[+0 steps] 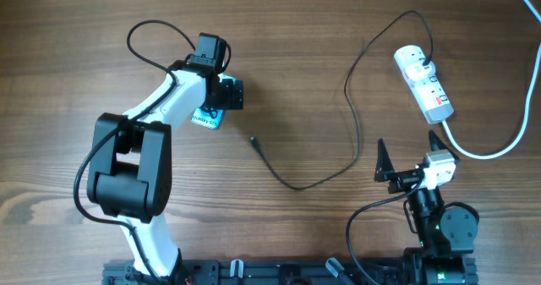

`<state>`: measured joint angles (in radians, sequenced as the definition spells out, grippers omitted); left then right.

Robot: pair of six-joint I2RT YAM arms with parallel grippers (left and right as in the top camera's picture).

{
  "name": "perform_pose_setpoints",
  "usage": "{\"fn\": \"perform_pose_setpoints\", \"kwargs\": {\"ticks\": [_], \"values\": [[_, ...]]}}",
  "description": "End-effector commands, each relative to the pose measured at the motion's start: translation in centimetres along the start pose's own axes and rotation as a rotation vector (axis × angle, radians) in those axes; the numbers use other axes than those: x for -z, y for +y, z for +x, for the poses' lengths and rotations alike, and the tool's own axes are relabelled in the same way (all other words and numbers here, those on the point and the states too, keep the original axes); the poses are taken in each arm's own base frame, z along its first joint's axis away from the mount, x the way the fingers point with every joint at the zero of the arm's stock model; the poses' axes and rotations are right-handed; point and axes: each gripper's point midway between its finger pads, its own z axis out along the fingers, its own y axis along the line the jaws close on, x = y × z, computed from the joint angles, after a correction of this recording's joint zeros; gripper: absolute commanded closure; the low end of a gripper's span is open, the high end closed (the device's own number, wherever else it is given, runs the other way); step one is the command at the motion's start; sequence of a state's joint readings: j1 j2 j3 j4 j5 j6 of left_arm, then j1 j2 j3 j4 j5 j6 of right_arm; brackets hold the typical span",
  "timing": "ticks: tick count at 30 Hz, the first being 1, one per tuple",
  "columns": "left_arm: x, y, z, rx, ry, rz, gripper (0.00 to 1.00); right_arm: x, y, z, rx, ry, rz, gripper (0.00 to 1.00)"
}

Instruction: Plug charger to phone and switch on socket

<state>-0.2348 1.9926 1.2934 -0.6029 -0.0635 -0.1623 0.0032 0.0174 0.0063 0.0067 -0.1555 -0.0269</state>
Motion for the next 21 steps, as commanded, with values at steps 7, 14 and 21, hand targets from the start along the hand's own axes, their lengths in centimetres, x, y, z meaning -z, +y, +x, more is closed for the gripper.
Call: {"fn": "perform_pose_setpoints", "kwargs": {"ticks": [7, 14, 21], "values": [[-0.8, 1.0, 7.6, -0.001, 0.311, -0.029, 0.02, 0.1, -0.3, -0.2, -0.007, -0.009, 0.017, 0.00], [-1.3, 0.7, 6.2, 0.002, 0.251, -0.016, 0.00, 0.1, -0.3, -0.2, -0.007, -0.009, 0.017, 0.00], [-1.9, -0.2, 2.8, 0.000, 0.111, 0.018, 0.00, 0.1, -0.3, -0.2, -0.007, -0.009, 0.017, 0.00]]}}
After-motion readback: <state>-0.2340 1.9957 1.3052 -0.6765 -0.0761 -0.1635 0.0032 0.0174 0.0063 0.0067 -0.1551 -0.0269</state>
